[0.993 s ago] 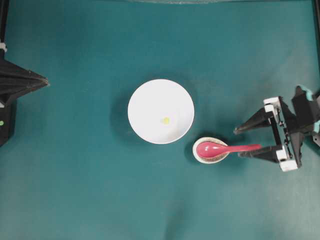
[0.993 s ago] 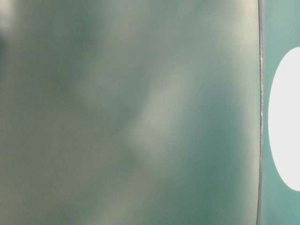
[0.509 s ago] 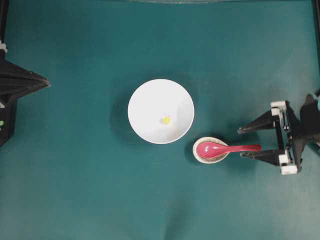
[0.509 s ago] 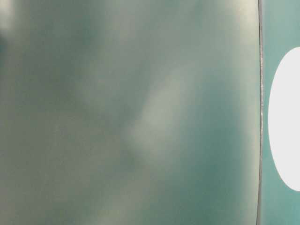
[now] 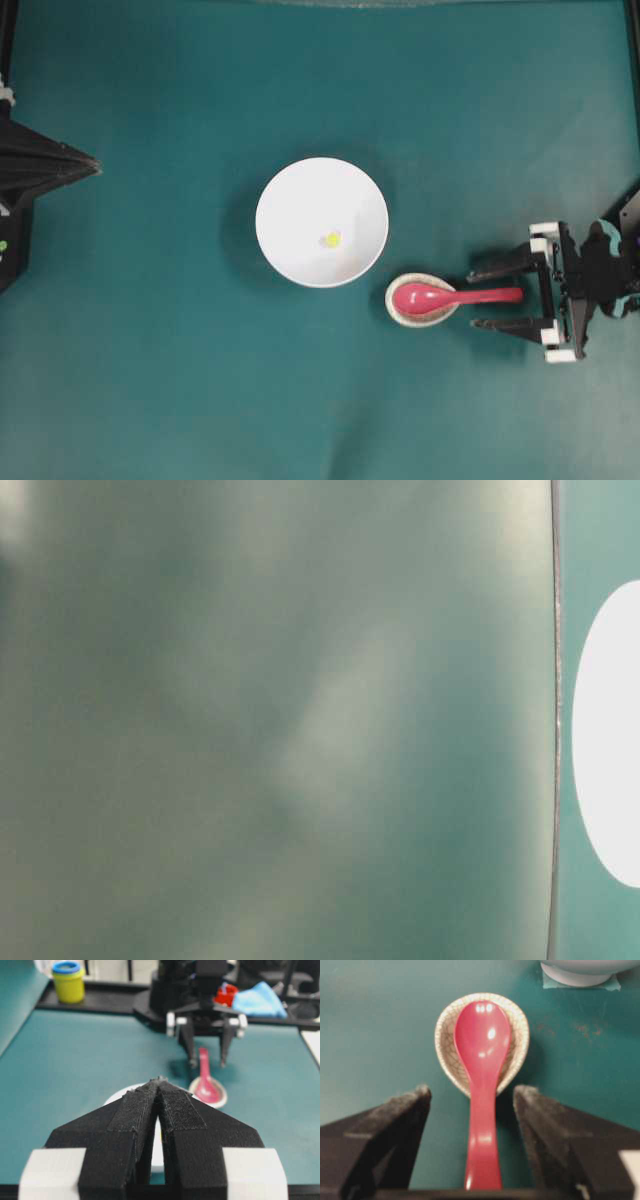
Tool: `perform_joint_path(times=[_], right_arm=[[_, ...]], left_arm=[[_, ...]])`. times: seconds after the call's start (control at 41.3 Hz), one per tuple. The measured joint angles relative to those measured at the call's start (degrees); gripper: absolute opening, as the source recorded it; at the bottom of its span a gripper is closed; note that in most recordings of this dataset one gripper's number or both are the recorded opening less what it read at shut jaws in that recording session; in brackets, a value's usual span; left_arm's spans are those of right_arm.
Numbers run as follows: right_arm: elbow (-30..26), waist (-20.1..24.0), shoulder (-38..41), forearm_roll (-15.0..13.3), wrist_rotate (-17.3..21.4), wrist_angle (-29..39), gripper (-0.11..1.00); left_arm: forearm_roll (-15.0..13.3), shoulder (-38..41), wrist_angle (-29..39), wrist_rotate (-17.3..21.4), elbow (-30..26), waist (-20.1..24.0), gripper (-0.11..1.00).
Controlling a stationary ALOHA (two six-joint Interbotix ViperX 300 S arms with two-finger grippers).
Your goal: Scoop the yellow hexagonal prism block from the bowl with a spoon using the right arm.
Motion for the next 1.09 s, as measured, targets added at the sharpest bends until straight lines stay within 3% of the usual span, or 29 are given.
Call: perform_joint_path(times=[0.145,1.09], right_arm=[[-0.3,0.0,0.0,0.3,-1.9,2.1,0.64],[-1.4,0.0,0.3,2.8,-2.5,3.8,0.53]], left_arm=[[0.0,0.0,0.1,0.1,0.0,0.0,0.00],[-0.1,0.0,0.5,0.1,0.0,0.0,0.00]])
